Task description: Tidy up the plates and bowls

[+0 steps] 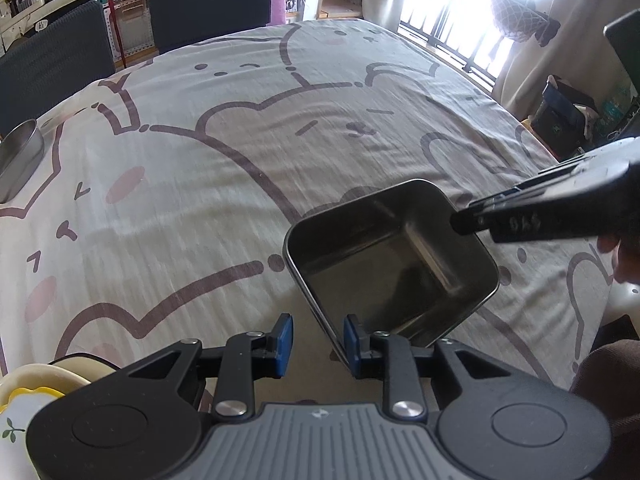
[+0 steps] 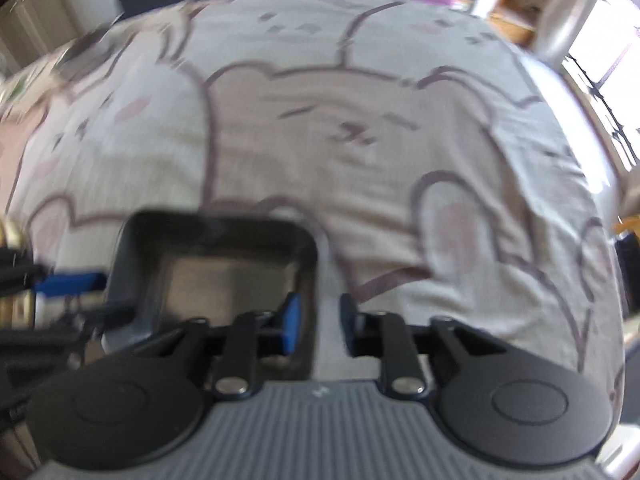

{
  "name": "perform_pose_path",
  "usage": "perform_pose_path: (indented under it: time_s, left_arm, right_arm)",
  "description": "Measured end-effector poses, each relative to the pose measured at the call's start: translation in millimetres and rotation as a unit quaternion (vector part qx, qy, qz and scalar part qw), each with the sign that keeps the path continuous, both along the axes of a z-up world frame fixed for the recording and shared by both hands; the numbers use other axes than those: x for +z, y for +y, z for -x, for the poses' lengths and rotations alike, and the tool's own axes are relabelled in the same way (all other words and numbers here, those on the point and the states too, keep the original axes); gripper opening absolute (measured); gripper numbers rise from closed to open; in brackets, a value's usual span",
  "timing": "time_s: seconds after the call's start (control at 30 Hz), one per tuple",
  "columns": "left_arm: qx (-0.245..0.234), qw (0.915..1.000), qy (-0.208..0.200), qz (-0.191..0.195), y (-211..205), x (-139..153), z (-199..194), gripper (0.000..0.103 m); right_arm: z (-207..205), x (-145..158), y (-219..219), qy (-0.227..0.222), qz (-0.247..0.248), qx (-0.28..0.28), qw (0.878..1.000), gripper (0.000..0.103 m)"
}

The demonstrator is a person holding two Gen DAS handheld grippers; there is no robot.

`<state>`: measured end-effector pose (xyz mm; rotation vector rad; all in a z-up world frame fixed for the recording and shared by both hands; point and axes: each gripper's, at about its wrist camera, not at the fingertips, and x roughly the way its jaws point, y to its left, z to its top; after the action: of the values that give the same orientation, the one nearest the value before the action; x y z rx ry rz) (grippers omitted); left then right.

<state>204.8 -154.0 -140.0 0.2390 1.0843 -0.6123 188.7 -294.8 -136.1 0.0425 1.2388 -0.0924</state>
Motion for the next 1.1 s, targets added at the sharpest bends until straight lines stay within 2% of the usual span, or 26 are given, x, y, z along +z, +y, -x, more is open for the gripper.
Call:
perform_pose_path:
  time_s: [0.07, 0.17, 0.47, 0.63, 0.7, 0.83, 0.93, 1.1]
  left_arm:
    - [-0.002, 1.0000, -0.002, -0.002, -0.7, -0.4, 0.3, 0.029]
    - [-0.006, 1.0000, -0.005, -0.006, -2.3, -1.5, 0.3, 0.030]
    - [-0.010, 1.0000, 0.001, 0.002, -3.8, -3.8, -1.2, 0.032]
    - [0.000, 1.0000, 0.002, 0.003, -2.8, -2.7, -2.3, 0.033]
    - [0.004, 1.0000, 0.002, 0.006, -1.9, -1.5, -2.5, 0.034]
    - [0.008, 0.9998, 0.002, 0.016, -0.6, 3.2, -2.0, 0.040]
    - [0.006, 0.9999, -0.003, 0.014, -1.2, 6.8, 1.3, 0.051]
    - [0.007, 0.9997, -0.013, 0.020, 3.2, 15.1, 6.4, 0.068]
  right_arm:
    - [-0.1, 0.7, -6.8, -0.005, -0.020, -0.009, 1.000, 0.012]
    - [-1.0, -0.8, -4.3, -0.006, -0.017, 0.002, 1.000, 0.008]
    - [-7.2, -1.4, -6.6, -0.021, -0.014, -0.008, 1.000, 0.009]
    - [-4.0, -5.1, -2.1, -0.005, -0.001, 0.008, 1.000, 0.011]
    - [-0.8, -5.4, -1.6, 0.001, 0.001, 0.015, 1.000, 0.014]
    - [7.9, 2.2, -1.8, -0.009, -0.009, 0.024, 1.000, 0.032]
    - [15.0, 8.4, -0.7, -0.012, -0.010, 0.033, 0.999, 0.043]
    - [27.1, 20.4, -6.3, -0.025, -0.010, 0.030, 0.999, 0.051]
